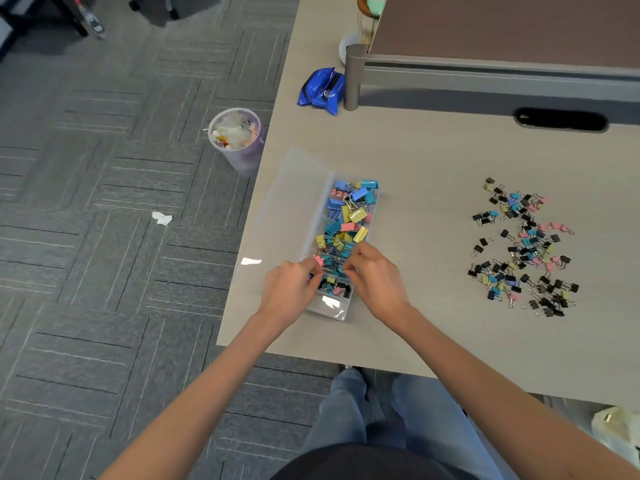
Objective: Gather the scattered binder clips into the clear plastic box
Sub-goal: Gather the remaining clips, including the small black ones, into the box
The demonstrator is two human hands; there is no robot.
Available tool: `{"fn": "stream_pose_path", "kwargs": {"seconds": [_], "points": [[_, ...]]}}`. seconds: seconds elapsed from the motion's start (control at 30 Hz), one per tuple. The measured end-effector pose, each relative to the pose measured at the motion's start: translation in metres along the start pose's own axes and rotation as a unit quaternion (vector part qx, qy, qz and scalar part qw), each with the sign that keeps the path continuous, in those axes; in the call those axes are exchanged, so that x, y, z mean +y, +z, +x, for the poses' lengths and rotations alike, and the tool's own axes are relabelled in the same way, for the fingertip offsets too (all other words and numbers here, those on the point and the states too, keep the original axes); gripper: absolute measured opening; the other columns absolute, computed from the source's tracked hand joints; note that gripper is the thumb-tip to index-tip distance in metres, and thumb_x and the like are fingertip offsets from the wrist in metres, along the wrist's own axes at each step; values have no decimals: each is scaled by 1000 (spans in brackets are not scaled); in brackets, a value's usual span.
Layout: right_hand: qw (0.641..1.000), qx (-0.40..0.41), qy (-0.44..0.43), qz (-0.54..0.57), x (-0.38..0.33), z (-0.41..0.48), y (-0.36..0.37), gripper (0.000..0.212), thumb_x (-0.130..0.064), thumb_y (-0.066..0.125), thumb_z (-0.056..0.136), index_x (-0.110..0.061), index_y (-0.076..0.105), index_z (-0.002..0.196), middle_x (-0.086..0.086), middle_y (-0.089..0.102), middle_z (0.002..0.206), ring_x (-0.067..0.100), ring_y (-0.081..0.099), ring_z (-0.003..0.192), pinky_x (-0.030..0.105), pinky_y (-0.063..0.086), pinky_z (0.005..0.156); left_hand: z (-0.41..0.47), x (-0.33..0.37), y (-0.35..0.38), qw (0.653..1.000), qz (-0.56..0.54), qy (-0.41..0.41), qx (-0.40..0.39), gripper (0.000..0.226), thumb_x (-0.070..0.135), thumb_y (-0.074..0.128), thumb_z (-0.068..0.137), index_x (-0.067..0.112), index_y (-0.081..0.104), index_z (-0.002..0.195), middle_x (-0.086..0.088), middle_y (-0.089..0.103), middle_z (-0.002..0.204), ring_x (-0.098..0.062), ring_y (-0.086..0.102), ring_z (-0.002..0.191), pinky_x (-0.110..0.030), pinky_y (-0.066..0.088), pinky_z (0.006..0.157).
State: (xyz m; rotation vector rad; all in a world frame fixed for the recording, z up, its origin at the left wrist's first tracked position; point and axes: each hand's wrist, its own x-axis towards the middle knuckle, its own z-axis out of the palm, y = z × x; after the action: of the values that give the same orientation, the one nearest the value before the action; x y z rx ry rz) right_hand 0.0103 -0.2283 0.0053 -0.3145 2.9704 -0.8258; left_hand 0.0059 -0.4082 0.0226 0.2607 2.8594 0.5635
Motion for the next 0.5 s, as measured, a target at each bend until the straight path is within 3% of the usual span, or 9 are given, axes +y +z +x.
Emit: {"fn": "stream_pose_path", "kwargs": {"seconds": [0.17,0.5], "points": [[998,5,36,60,11,-1,-17,6,-16,64,89,-13,68,92,0,58,97,16,58,76,30,47,65,7,23,-7,998,-68,7,4,11,26,57,91,24,66,95,6,62,64,-20,62,67,-35,51,63],[988,62,122,75,74,-23,-73,1,-13,66,87,-14,65,87,-4,61,90,14,60,70,40,51,67,46,115,7,992,-90,80,-26,9,30,58,91,24,66,92,6,67,66,-14,64,64,-33,52,63]]}}
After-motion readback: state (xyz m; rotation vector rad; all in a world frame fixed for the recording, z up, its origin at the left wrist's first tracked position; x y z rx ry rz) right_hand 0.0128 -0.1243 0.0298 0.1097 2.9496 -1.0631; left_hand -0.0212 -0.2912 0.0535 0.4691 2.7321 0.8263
